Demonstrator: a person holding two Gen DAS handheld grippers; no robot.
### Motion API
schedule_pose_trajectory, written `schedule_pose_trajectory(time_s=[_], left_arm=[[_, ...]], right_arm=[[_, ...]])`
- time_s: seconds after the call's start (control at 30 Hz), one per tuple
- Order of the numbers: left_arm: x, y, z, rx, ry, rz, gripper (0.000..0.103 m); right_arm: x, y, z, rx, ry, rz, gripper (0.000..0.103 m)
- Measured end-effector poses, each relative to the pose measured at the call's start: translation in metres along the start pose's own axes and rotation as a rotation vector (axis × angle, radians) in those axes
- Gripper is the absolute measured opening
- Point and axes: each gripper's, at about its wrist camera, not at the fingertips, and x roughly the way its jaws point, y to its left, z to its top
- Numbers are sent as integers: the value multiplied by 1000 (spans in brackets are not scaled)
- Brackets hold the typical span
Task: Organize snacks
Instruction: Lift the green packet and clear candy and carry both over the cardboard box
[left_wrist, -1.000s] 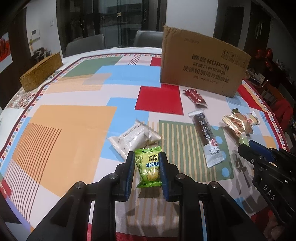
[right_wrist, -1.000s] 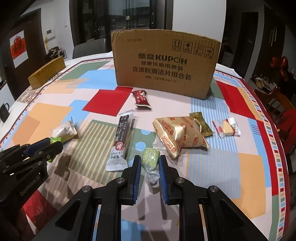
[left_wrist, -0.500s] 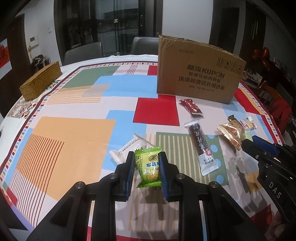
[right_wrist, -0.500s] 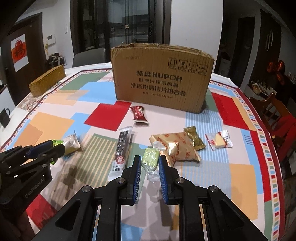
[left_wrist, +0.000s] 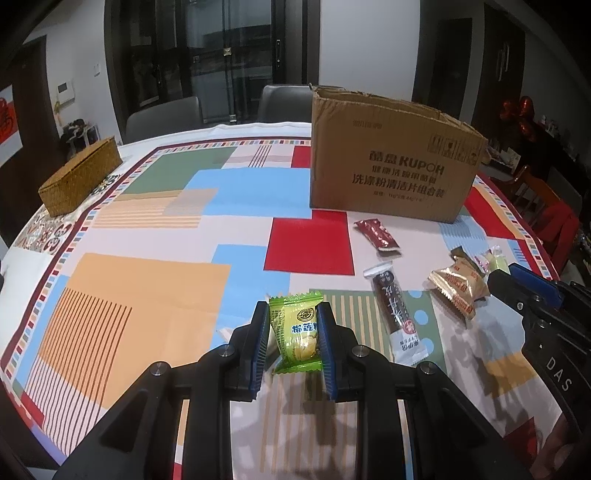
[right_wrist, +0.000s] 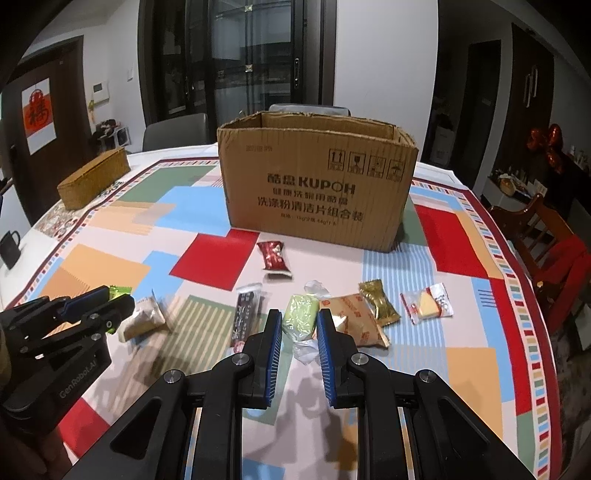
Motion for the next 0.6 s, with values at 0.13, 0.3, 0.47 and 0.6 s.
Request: schedule_pose_trajectory(time_s=[0.13,0.3,0.47,0.6], left_arm=[[-1,-3,7,3,-11,-8,26],[-3,-7,16,9,-26,-19,26],[-5,-10,27,18,-42,-29,26],[-6,-13,35,30,-56,-35,26]], right_arm=[[-2,-3,5,7,-13,-5,21],[-5,-8,13,20,-30,-12,21],[-7,-12,20,30,-47,-22,21],[-9,-14,27,31,-62,-26,21]])
